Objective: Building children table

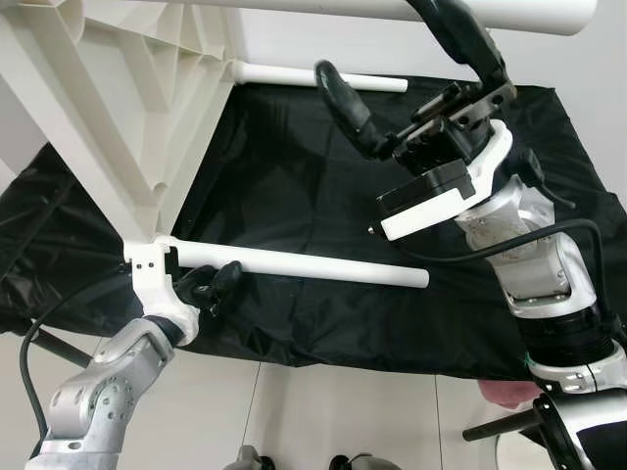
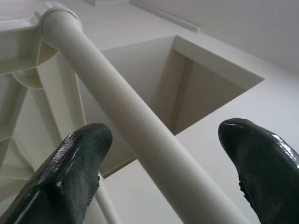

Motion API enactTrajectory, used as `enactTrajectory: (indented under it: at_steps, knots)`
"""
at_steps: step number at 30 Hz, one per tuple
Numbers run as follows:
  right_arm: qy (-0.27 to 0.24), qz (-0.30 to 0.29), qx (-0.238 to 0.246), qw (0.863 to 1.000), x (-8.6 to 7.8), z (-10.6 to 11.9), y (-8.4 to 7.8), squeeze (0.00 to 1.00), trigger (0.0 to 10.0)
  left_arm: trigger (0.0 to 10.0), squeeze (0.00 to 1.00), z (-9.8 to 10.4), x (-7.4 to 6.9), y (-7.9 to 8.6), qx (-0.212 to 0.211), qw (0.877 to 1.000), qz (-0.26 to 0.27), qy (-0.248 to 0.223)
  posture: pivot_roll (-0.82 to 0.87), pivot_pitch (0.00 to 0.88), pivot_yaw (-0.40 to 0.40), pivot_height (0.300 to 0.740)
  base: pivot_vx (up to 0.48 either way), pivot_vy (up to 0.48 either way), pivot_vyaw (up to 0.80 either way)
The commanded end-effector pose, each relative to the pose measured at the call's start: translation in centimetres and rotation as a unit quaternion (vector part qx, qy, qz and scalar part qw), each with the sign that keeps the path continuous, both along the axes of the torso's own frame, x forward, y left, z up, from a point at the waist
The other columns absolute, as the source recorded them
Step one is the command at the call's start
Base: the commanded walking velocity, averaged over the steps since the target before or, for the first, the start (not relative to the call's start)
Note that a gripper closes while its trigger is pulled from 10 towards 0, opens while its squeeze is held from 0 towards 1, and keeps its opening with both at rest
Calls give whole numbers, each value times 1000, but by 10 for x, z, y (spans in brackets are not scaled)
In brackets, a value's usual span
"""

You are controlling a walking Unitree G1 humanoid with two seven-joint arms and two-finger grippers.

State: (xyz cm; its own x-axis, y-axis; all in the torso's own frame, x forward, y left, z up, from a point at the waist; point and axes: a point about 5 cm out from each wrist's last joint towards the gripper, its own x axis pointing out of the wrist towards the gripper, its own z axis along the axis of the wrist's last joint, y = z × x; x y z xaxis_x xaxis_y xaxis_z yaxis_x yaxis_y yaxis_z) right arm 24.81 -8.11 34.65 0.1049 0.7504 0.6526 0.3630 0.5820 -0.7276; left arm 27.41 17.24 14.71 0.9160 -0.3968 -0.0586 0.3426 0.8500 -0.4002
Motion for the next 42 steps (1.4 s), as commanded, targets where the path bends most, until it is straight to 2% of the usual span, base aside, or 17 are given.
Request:
enactTrajectory:
  at_steps: [1, 9, 11, 20, 23, 24, 25, 28, 30, 33, 34, 36, 37, 38, 40, 41, 42]
  knots:
    - [7, 14, -13, 1000, -2, 1, 10, 0, 10000, 10000, 0, -1, -3, -7, -18, 997, -67, -22, -19, 150, 40, 740, 0, 0, 0]
    - [8, -15, 6, 1000, -2, 9, 18, 0, 10000, 10000, 0, -2, -3, -9, -21, 998, -62, -23, -13, 146, 32, 740, 0, 0, 0]
    - [8, -41, 37, 998, -1, 12, 24, 0, 10000, 10000, 0, -2, -2, -8, -23, 998, -60, -25, -9, 141, 27, 740, 0, 0, 0]
    - [24, -38, 63, 997, -3, 10, 33, 0, 10000, 10000, 0, -2, -1, -10, -23, 997, -62, -28, -11, 127, 29, 740, 0, 0, 0]
    - [70, -25, 83, 994, -1, -1, 26, 0, 10000, 10000, 0, -2, -3, -11, -18, 997, -66, -31, -1, 123, 12, 740, 0, 0, 0]
    - [113, -28, 105, 988, 2, -14, 14, 0, 10000, 10000, 0, -1, -4, -10, -10, 998, -59, -37, 3, 122, 6, 740, 0, 0, 0]
    - [113, -28, 105, 988, 2, -14, 14, 0, 10000, 10000, 0, -1, -4, -10, -10, 998, -59, -37, 3, 122, 6, 740, 0, 0, 0]
    - [210, -54, 154, 964, 6, -48, -15, 0, 10000, 10000, 0, 1, -6, -6, 8, 998, -35, -48, 7, 122, 1, 740, 0, 0, 0]
    - [231, -62, 163, 957, 6, -59, -21, 0, 10000, 10000, 0, 1, -7, -5, 16, 998, -31, -50, 2, 123, 7, 740, 0, 0, 0]
    - [309, -101, 201, 924, 13, -93, -38, 0, 10000, 10000, 0, 1, -7, -5, 47, 997, -22, -54, -1, 128, 12, 740, 0, 0, 0]
    - [309, -101, 201, 924, 13, -93, -38, 0, 10000, 10000, 0, 1, -7, -5, 47, 997, -22, -54, -1, 128, 12, 740, 0, 0, 0]
    - [352, -114, 233, 900, 17, -108, -45, 0, 10000, 10000, 0, 2, -7, -4, 66, 996, -18, -59, 4, 128, 15, 740, 0, 0, 0]
    - [352, -114, 233, 900, 17, -108, -45, 0, 10000, 10000, 0, 2, -7, -4, 66, 996, -18, -59, 4, 128, 15, 740, 0, 0, 0]
    - [379, -113, 256, 882, 19, -115, -49, 0, 10000, 10000, 0, 3, -7, -4, 78, 995, -15, -64, 4, 128, 15, 740, 0, 0, 0]
    - [379, -113, 256, 882, 19, -115, -49, 0, 10000, 10000, 0, 3, -7, -4, 78, 995, -15, -64, 4, 128, 15, 740, 0, 0, 0]
    - [411, -121, 287, 857, 22, -126, -55, 0, 10000, 10000, 0, 4, -8, -3, 92, 993, -10, -70, 6, 129, 18, 740, 0, 0, 0]
    - [411, -121, 287, 857, 22, -126, -55, 0, 10000, 10000, 0, 4, -8, -3, 92, 993, -10, -70, 6, 129, 18, 740, 0, 0, 0]
